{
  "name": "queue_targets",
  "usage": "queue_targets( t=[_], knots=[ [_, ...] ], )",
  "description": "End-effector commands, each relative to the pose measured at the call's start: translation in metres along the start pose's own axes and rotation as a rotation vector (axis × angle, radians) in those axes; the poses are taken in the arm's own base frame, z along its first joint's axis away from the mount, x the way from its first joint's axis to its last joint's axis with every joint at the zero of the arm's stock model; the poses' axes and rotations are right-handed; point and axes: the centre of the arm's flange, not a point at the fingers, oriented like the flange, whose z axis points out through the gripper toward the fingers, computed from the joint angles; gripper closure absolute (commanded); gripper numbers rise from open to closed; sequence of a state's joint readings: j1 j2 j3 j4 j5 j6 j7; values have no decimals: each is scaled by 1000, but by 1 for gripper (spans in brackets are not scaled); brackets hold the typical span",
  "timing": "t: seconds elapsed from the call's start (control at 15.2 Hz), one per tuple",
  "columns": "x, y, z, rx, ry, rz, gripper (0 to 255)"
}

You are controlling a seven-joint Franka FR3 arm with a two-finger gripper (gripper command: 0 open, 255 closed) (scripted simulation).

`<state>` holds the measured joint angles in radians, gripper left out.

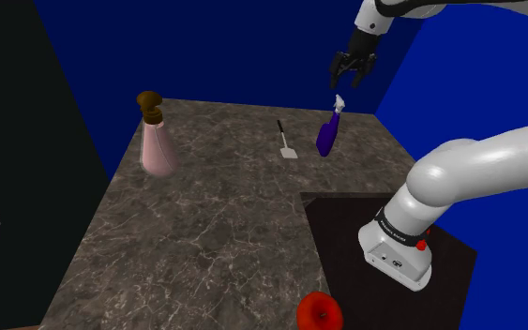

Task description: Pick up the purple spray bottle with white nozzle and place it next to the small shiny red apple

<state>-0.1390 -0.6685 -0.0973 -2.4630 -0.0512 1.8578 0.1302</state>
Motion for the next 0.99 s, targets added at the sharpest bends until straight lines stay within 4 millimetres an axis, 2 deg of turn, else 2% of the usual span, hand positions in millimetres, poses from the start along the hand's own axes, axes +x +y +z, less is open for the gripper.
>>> queue_targets(
  t=[0.0,0.4,0.92],
  knots=[
    [12,13,16,-8,-4,51,0],
    [41,67,65,-30,-19,201,0],
    [41,71,107,-31,-19,209,0]
  ],
)
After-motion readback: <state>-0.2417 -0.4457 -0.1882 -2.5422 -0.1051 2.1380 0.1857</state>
